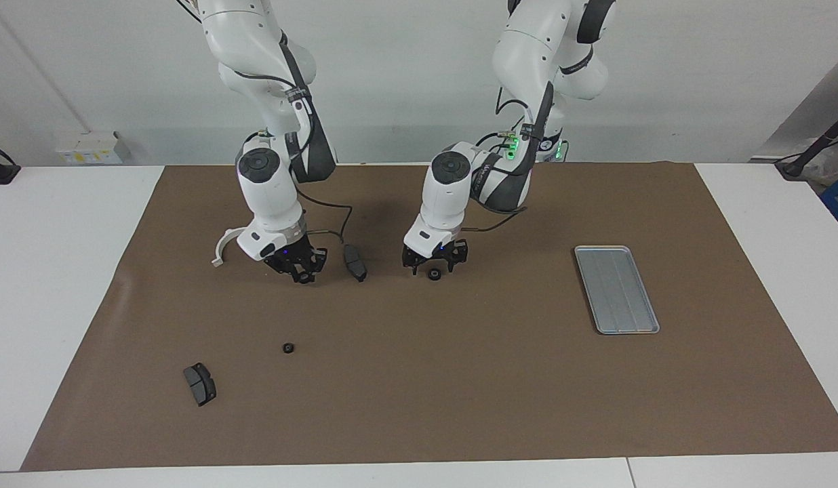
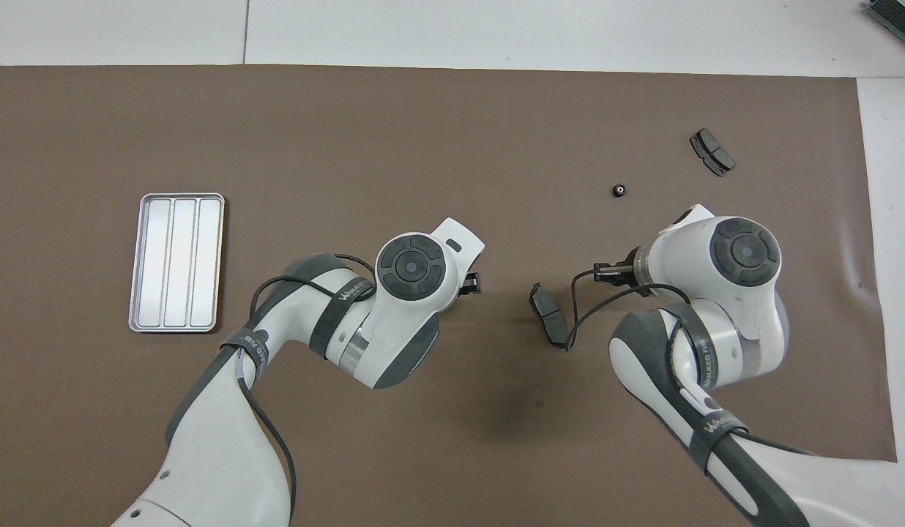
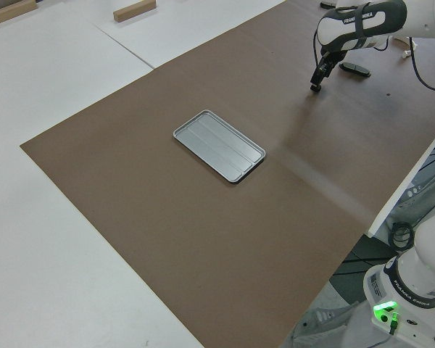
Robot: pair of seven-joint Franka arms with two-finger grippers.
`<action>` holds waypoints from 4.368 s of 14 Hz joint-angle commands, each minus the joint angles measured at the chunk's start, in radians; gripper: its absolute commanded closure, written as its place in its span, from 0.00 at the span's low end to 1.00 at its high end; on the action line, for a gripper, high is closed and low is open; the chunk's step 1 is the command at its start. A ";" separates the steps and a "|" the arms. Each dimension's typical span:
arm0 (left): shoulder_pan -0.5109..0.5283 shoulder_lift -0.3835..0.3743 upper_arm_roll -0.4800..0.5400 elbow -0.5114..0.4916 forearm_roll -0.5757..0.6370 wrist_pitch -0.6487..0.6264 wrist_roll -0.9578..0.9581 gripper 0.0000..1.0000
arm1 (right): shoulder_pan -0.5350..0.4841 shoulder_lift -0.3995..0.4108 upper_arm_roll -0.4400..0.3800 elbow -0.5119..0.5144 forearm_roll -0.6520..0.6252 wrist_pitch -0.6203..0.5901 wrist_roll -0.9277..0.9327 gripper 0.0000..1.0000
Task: Pick bearing gear from pile to tray
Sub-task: 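Grasp the second black bearing with the right gripper, then drop the bearing in the tray with the left gripper while the right gripper carries another, then release the second bearing mid-table with the right gripper while the left gripper withdraws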
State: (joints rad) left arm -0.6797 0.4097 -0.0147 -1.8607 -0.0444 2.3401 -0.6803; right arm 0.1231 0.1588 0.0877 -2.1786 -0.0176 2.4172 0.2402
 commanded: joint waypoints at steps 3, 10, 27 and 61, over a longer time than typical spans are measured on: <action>-0.008 0.009 0.013 -0.025 -0.009 0.054 0.059 0.13 | -0.011 0.028 0.004 0.043 0.018 0.008 0.011 1.00; -0.001 0.017 0.013 -0.025 -0.009 0.073 0.111 0.19 | 0.003 0.034 0.004 0.059 0.019 0.007 0.037 1.00; 0.000 0.018 0.013 -0.029 -0.009 0.050 0.134 0.78 | 0.179 0.067 0.006 0.131 0.018 -0.001 0.298 1.00; 0.580 -0.028 0.019 0.107 -0.015 -0.206 0.572 0.14 | 0.199 0.277 0.000 0.408 -0.097 -0.016 0.402 0.03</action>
State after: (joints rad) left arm -0.0350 0.3841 -0.0052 -1.7680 -0.0501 2.1272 -0.0217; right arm 0.3872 0.4401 0.0688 -1.7668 -0.1195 2.4144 0.7295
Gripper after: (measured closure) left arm 0.141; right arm 0.018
